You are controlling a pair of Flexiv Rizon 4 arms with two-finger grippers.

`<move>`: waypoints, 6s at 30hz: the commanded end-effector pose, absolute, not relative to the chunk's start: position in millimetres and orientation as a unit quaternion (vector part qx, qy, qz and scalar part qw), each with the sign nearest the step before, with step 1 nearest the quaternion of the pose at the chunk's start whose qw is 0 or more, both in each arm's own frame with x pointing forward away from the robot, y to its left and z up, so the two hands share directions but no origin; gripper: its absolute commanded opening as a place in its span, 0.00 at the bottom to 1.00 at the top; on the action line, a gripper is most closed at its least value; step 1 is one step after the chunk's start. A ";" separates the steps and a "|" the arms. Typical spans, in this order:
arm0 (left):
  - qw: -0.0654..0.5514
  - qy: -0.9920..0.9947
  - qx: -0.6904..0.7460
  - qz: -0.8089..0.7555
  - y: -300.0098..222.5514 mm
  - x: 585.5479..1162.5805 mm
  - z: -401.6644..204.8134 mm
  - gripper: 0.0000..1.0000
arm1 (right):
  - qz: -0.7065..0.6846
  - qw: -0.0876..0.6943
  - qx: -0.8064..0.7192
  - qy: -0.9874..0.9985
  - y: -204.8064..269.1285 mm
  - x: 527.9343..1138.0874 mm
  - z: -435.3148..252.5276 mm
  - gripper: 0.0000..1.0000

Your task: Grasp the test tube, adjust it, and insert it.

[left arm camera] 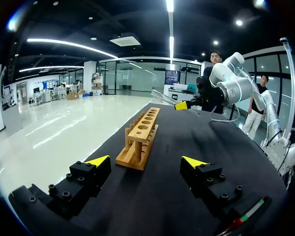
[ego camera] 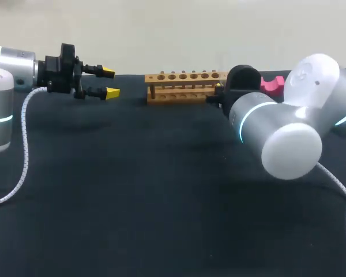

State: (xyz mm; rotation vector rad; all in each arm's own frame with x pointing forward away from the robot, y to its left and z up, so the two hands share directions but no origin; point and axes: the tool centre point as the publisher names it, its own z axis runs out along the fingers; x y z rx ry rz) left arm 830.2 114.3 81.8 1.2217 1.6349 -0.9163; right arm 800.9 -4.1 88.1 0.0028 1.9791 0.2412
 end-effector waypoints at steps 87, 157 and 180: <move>0.440 0.657 0.491 -0.367 114.4 829.0 80.9 1.00 | 0.165 0.291 -0.061 0.940 26.7 820.9 39.8 0.00; 0.440 0.657 0.491 -0.367 114.4 829.0 80.9 1.00 | 0.098 0.543 0.012 0.834 -12.8 756.2 120.7 0.00; 0.440 0.657 0.491 -0.367 114.4 829.0 80.9 1.00 | 0.112 0.540 0.014 0.834 -18.5 753.2 123.8 0.00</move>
